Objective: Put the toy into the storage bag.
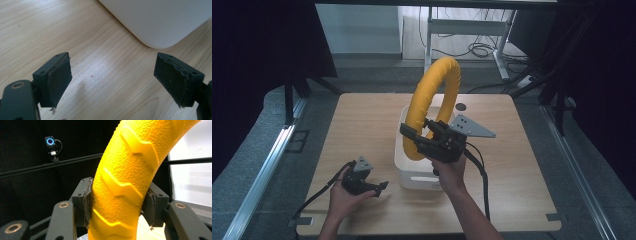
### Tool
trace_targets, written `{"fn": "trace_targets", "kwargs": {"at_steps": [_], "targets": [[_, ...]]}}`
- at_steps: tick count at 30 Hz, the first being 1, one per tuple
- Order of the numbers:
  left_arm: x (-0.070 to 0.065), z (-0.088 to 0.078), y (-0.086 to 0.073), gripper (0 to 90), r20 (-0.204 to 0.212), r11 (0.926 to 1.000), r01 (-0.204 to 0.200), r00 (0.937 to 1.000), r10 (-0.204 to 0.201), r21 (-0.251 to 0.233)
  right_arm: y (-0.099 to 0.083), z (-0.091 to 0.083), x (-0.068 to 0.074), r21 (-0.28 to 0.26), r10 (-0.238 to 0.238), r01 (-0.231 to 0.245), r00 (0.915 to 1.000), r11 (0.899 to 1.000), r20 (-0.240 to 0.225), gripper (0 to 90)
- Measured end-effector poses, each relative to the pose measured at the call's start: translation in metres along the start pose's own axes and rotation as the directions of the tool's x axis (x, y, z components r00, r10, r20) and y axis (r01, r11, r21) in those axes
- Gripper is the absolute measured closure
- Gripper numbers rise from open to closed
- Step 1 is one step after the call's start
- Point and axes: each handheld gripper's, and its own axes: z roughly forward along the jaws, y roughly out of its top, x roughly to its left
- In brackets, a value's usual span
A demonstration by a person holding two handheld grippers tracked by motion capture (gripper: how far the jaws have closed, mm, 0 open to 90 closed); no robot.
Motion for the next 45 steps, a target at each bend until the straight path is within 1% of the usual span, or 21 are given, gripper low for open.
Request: {"fn": "trace_targets", "kwargs": {"at_steps": [4,6,11,18,19,22,25,32,35,37,38,39,45], "targets": [[0.000,0.001,0.000,14.7,0.000,1.0000,-0.001,1.0000,0.001,0.003,-0.005,0.001,0.000,0.008,0.000,0.000,1.0000,1.000,0.004,47.7],[0.000,0.001,0.000,14.7,0.001,1.0000,0.000,1.0000,0.000,0.003,-0.008,0.003,0.001,0.006,0.011,-0.011,0.9999,1.000,0.005,47.7],[0.000,0.001,0.000,14.7,0.000,1.0000,-0.002,1.0000,0.002,0.003,-0.014,0.005,0.000,0.017,0.018,-0.018,0.9998,1.000,0.005,47.7],[-0.001,0.002,0.000,14.8,0.004,1.0000,0.001,1.0000,-0.001,0.010,-0.020,0.005,0.000,0.018,0.034,-0.034,0.9994,0.999,0.005,47.6],[-0.001,0.002,0.000,14.7,0.004,1.0000,0.001,1.0000,-0.001,0.008,-0.021,0.005,0.000,0.025,0.030,-0.031,0.9995,0.999,0.007,47.7],[-0.001,0.003,0.000,14.8,0.002,1.0000,0.000,1.0000,0.000,0.009,-0.024,0.005,0.000,0.017,0.042,-0.043,0.9990,0.999,0.011,47.6],[-0.001,0.003,0.000,14.7,0.003,0.9999,-0.001,1.0000,0.001,0.010,-0.028,0.005,-0.001,0.023,0.050,-0.050,0.9987,0.998,0.012,47.6],[-0.001,0.003,-0.001,14.8,0.004,0.9999,-0.001,1.0000,0.001,0.012,-0.038,0.006,-0.004,0.036,0.072,-0.073,0.9973,0.997,0.015,47.5],[-0.001,0.003,-0.001,14.7,0.004,0.9999,-0.002,1.0000,0.002,0.012,-0.041,0.006,-0.005,0.040,0.070,-0.071,0.9973,0.997,0.021,47.5],[-0.001,0.003,-0.001,14.8,0.003,0.9999,-0.002,1.0000,0.002,0.013,-0.042,0.006,-0.007,0.039,0.074,-0.075,0.9969,0.996,0.024,47.5],[-0.001,0.004,-0.001,14.8,0.003,0.9999,-0.002,1.0000,0.002,0.013,-0.042,0.004,-0.008,0.050,0.075,-0.076,0.9970,0.996,0.021,47.5],[-0.001,0.004,-0.001,14.7,0.003,0.9999,-0.002,1.0000,0.002,0.013,-0.043,0.004,-0.008,0.050,0.079,-0.080,0.9966,0.996,0.022,47.5],[-0.001,0.004,-0.001,14.8,0.006,0.9999,-0.004,1.0000,0.004,0.015,-0.050,0.003,-0.014,0.056,0.091,-0.093,0.9951,0.994,0.039,47.4]]}}
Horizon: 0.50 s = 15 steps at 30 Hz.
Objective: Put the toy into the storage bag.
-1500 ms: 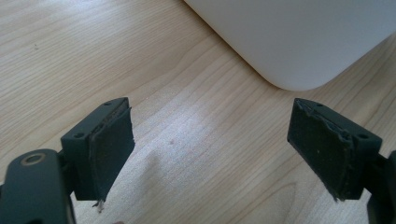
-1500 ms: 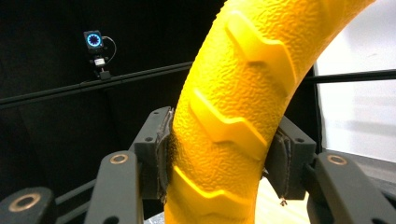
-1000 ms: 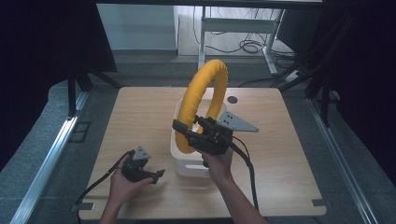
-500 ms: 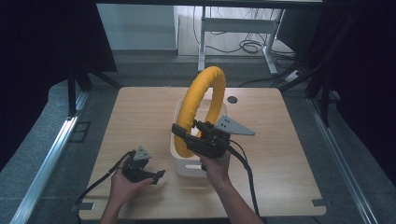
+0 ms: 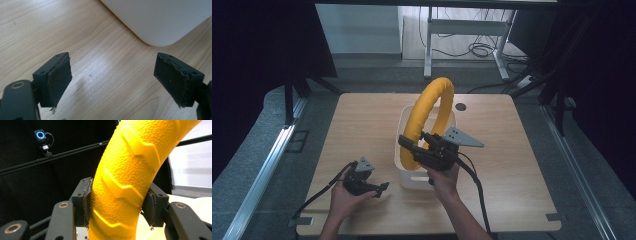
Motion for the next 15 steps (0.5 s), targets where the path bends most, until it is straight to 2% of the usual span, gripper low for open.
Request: {"fn": "trace_targets", "kwargs": {"at_steps": [6,15], "targets": [[0.000,0.001,0.000,14.7,-0.001,1.0000,-0.005,1.0000,0.005,0.004,-0.007,0.000,-0.011,0.023,0.038,-0.039,0.9992,0.999,0.011,47.2],[0.000,0.001,0.000,14.7,0.000,1.0000,-0.007,1.0000,0.007,0.006,-0.013,0.000,-0.011,0.032,0.024,-0.024,0.9996,0.999,0.017,47.0]]}}
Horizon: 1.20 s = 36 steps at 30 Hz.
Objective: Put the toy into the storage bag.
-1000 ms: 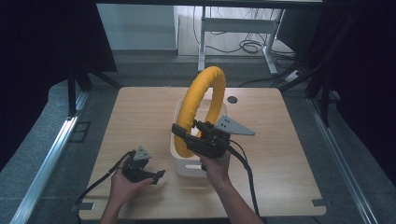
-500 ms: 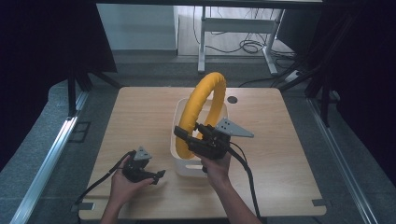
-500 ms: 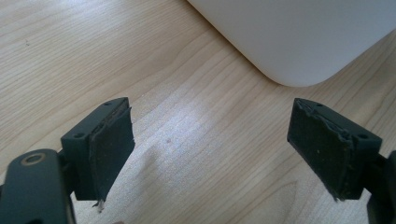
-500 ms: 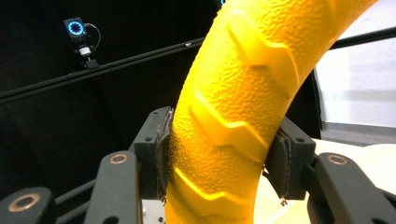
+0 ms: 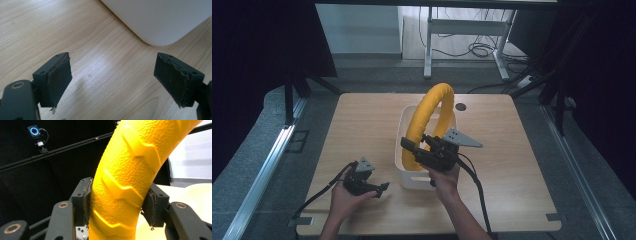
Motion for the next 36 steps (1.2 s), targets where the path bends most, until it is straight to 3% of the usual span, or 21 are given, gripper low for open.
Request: {"fn": "trace_targets", "kwargs": {"at_steps": [7,13,18,24,27,36], "targets": [[0.000,0.001,0.000,14.7,0.004,1.0000,0.000,1.0000,0.000,0.004,-0.006,0.001,0.003,0.035,-0.016,0.015,0.9996,0.999,0.024,46.7],[-0.001,0.001,0.000,14.7,0.005,1.0000,0.000,1.0000,0.000,0.005,-0.012,0.000,-0.003,0.075,0.040,-0.043,0.9983,0.996,0.043,46.4],[-0.001,0.002,0.000,14.6,0.006,1.0000,-0.001,1.0000,0.001,0.009,-0.012,-0.001,-0.004,0.072,0.042,-0.044,0.9985,0.996,0.036,46.2],[0.000,0.002,0.001,14.6,0.009,1.0000,0.004,1.0000,-0.004,0.007,-0.011,-0.002,-0.004,0.080,0.012,-0.014,0.9993,0.997,0.035,42.9],[0.001,0.001,0.001,14.6,0.009,1.0000,0.006,0.9999,-0.006,0.002,-0.007,-0.007,-0.003,0.072,-0.029,0.026,0.9986,0.997,0.044,39.1],[0.001,-0.001,0.000,14.7,-0.008,0.9999,0.011,0.9999,-0.011,-0.009,-0.003,-0.030,-0.008,0.097,-0.045,0.043,0.9986,0.994,0.026,32.8]]}}
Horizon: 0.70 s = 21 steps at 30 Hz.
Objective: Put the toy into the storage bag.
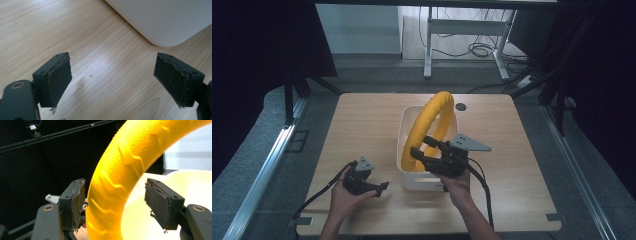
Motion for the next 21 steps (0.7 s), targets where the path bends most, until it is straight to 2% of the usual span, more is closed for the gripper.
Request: {"fn": "trace_targets", "kwargs": {"at_steps": [6,10,14,16,21], "targets": [[-0.002,0.000,-0.002,14.7,-0.008,1.0000,-0.007,0.9999,0.007,0.004,-0.001,-0.024,-0.008,-0.011,-0.049,0.049,0.9987,0.999,0.011,33.0],[-0.004,-0.003,-0.005,14.7,-0.011,1.0000,-0.008,0.9999,0.008,0.005,-0.003,-0.041,-0.018,-0.007,-0.094,0.095,0.9936,0.995,0.063,34.5],[-0.005,-0.006,-0.006,14.7,-0.020,1.0000,-0.004,0.9998,0.004,-0.007,-0.007,-0.055,-0.036,0.026,-0.134,0.132,0.9823,0.991,0.131,35.6],[-0.005,-0.006,-0.006,14.7,-0.022,1.0000,-0.004,0.9997,0.003,-0.005,-0.011,-0.063,-0.046,0.039,-0.135,0.130,0.9783,0.991,0.157,36.0],[-0.005,-0.002,-0.006,14.8,-0.027,1.0000,-0.006,0.9996,0.006,0.006,-0.021,-0.083,-0.071,0.050,-0.097,0.089,0.9757,0.995,0.196,38.9]]}}
